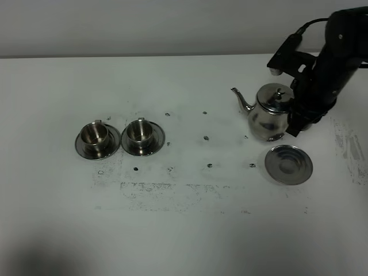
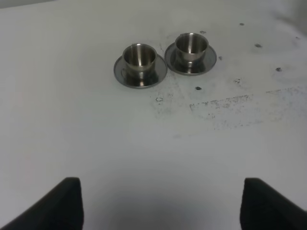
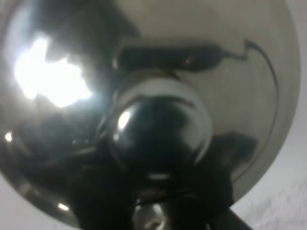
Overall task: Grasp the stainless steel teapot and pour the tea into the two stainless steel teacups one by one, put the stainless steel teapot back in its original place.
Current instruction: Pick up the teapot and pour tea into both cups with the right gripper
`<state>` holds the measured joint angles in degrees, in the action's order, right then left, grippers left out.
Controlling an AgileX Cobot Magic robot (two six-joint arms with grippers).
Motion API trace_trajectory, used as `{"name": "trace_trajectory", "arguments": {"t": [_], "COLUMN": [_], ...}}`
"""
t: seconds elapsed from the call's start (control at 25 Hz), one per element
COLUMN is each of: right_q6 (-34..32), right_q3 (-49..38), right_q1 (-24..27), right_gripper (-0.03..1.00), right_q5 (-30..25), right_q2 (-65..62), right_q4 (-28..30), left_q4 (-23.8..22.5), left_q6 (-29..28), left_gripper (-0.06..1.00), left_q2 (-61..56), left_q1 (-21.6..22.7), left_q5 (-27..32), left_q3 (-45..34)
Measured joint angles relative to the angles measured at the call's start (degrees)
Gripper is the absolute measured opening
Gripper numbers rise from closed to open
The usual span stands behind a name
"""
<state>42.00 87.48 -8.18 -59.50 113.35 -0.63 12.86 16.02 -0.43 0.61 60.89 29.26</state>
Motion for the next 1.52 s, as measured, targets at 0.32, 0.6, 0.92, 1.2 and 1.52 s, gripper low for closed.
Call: {"name": "trace_trajectory", "arguments": {"t": [0.32, 0.6, 0.92, 1.2, 1.52], "right_q6": [4.81, 9.85, 16.84, 20.98, 23.04], "right_q3": [20.43, 34.73, 44.57, 46.65, 51.18], "right_q1": [-3.25, -5.32, -7.82, -9.53, -11.61], "right_gripper": [0.17, 0.17, 0.17, 0.17, 0.17], "right_q5": [-8.87, -10.65, -10.83, -11.16, -11.24], "right_q2": [10.27, 19.06, 24.32, 26.55, 28.99], "right_q4": [-0.01, 0.11, -0.56, -1.46, -1.27], "left_q4": [0.0, 0.0, 0.0, 0.0, 0.0], "left_q6": [0.0, -0.05, -0.05, -0.05, -0.05], "left_gripper": [0.65, 0.65, 0.65, 0.65, 0.65], "left_q2": [0.0, 0.0, 0.0, 0.0, 0.0], "left_q1": [0.0, 0.0, 0.0, 0.0, 0.0], "left_q5": [0.0, 0.0, 0.0, 0.0, 0.0], "left_q3": [0.0, 0.0, 0.0, 0.0, 0.0]}}
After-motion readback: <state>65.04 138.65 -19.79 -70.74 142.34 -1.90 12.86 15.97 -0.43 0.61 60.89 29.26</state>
